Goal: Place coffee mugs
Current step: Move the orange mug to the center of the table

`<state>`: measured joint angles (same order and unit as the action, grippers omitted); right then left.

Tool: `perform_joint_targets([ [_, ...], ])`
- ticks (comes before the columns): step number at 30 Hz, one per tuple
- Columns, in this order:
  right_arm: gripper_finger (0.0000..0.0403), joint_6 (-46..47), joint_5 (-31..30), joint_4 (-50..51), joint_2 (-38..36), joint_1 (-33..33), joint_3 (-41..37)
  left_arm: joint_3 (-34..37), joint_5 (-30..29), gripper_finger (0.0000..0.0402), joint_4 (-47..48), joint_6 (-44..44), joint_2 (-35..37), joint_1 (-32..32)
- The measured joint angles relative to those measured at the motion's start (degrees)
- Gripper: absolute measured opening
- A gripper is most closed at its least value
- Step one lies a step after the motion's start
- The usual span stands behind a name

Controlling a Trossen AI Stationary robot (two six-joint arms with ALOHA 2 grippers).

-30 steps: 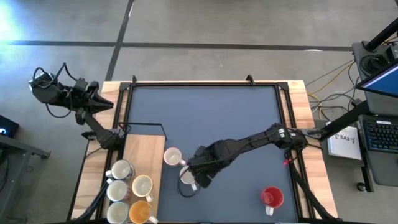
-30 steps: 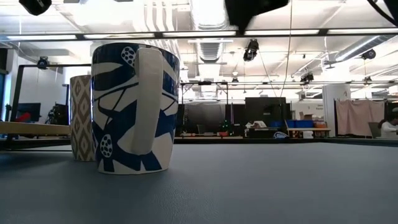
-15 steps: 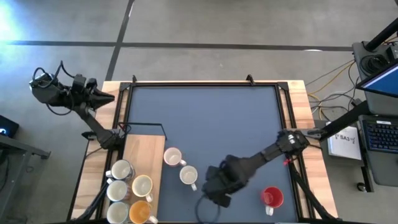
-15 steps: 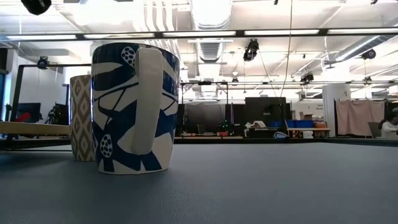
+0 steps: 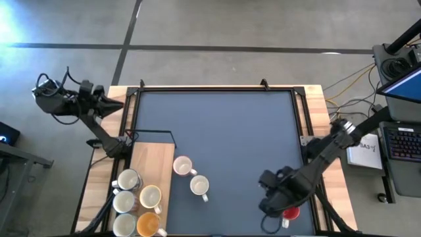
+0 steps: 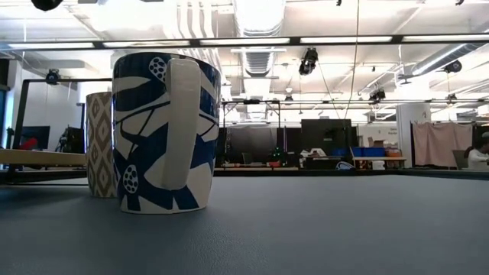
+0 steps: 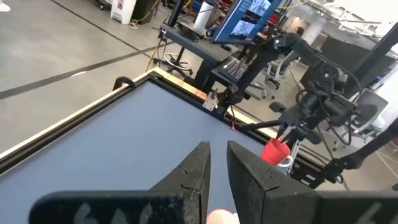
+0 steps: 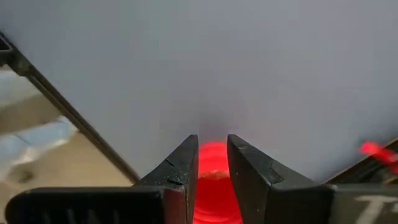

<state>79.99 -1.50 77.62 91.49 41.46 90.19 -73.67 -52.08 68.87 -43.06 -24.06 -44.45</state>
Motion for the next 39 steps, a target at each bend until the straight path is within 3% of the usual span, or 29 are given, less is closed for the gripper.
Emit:
perform_joint_targets([
  [5, 0.0087, 8.11, 1.17, -4.48, -5.17, 3.01, -9.38, 0.02, -0.08, 0.0036, -0.48, 0.01, -2.84, 0.01],
  [9, 0.0112, 10.57, 7.56, -4.79, -7.92, 4.74, -16.03, 0.22, -0.01, 0.0036, -0.54, 0.0, -5.61, 0.0],
  [12, 0.0129, 9.4, 10.93, -8.0, -9.19, 6.33, -19.67, 0.22, 0.01, 0.0036, -0.56, -0.02, -7.87, 0.02],
  [24, 0.0143, 2.52, 10.53, -13.12, -10.47, 8.32, -28.48, 0.24, 0.04, 0.0036, -0.58, -5.72, -13.51, 0.0],
  [30, 0.0114, 2.23, 11.02, -22.32, -10.47, 8.32, -32.94, 0.24, 0.03, 0.0036, -0.84, -6.12, -15.55, 0.0],
  [37, 0.0021, 0.58, 10.83, -27.72, -10.39, 7.26, -32.77, 0.24, -0.01, 0.0036, -0.8, -6.13, -16.1, 0.0],
  [39, 0.0015, 1.04, 10.59, -27.82, -10.39, 5.92, -31.76, 0.24, -0.05, 0.0036, -0.78, -6.13, -15.96, 0.0],
])
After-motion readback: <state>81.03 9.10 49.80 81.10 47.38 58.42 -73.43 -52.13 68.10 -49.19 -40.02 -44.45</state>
